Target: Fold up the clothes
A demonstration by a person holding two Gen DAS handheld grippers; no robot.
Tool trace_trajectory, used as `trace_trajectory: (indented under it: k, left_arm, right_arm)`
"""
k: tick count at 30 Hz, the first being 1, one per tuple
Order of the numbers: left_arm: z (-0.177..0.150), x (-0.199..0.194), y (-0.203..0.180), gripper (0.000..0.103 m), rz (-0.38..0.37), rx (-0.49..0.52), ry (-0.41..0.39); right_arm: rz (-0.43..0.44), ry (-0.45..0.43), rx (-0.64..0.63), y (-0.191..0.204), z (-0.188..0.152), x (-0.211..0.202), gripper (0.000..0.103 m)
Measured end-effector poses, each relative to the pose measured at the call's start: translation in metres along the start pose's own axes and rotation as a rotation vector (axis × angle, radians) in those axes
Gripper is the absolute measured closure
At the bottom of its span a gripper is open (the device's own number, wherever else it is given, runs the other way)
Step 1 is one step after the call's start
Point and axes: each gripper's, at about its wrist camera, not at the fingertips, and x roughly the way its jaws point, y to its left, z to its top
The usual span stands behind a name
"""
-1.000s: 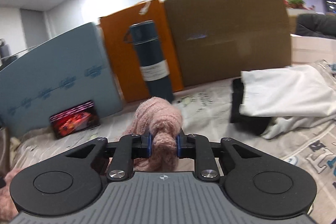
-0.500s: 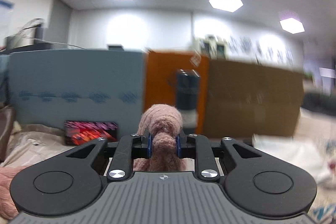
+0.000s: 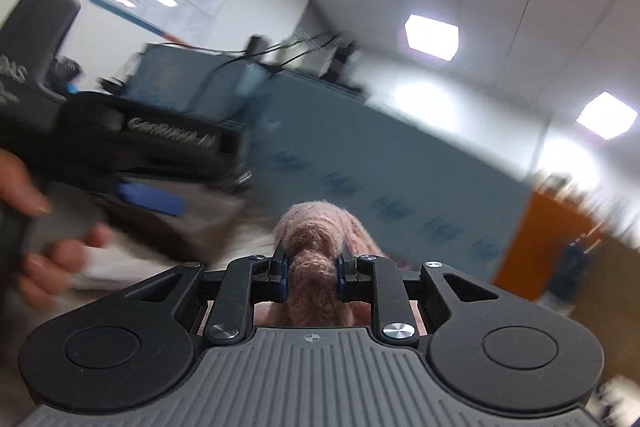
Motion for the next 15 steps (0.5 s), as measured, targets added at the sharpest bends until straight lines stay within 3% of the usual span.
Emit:
trace_trajectory:
  k: [4,7,9,11,13,15]
  left_arm:
    - [0.003,-0.001,0.006,0.005,-0.033,-0.055,0.007]
    - [0.002,0.001,0.008,0.005,-0.056,-0.073,0.024]
    - [0.001,0.001,0.008,0.005,-0.066,-0.076,0.028]
    - [0.001,0.002,0.008,0.005,-0.074,-0.078,0.03]
    - [0.0,0.003,0.009,0.005,-0.085,-0.081,0.035]
    - [-0.001,0.004,0.009,0.005,-0.101,-0.084,0.046]
  right_arm:
    - [0.169,0.169,0.21,-0.01,0.001,0.023,0.082]
    - [0.248,0.234,0.319,-0.017,-0.011,0.038,0.077]
    - [0.321,0.235,0.389,-0.025,-0.012,0.04,0.067]
    - [0.395,0.235,0.459,-0.033,-0.011,0.041,0.039]
    - [0.484,0.225,0.528,-0.047,-0.002,0.033,0.019]
    - [0.518,0.173,0.564,-0.067,0.003,0.021,0.015]
